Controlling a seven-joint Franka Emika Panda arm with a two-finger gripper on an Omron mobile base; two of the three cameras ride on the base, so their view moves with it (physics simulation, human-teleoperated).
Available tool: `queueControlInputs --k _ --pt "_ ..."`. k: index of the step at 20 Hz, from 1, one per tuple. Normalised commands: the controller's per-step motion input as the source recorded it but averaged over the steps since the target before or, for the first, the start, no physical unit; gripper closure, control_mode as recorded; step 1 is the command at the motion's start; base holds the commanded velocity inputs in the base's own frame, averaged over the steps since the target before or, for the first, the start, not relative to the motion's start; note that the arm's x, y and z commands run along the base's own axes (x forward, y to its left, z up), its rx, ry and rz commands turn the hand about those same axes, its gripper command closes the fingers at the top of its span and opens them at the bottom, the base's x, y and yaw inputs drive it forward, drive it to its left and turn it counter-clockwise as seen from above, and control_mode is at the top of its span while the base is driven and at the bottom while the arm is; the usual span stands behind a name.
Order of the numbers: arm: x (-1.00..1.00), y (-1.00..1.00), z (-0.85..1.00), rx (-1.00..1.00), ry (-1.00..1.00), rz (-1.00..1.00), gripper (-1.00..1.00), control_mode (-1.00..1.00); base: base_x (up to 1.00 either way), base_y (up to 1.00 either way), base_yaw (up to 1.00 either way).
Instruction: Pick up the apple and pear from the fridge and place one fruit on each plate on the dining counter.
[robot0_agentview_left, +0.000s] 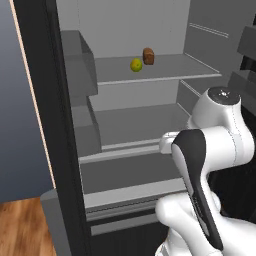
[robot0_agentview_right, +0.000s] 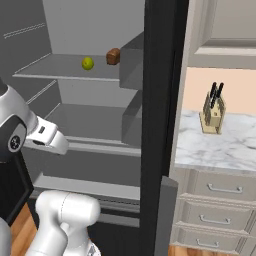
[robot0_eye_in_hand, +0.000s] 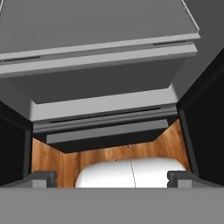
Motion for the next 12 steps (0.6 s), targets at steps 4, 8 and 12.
queueControlInputs --k 4,8,12 --pt "0.0 0.0 0.0 0.0 0.0 0.0 -1.0 1.0 -0.05 0.0 0.0" --pt "-0.2 0.01 0.44 -0.26 -0.64 0.02 -1.0 -1.0 0.0 0.0 0.0" --pt "0.06 0.03 0.48 -0.28 -0.52 0.22 -1.0 -1.0 0.0 0.0 0.0"
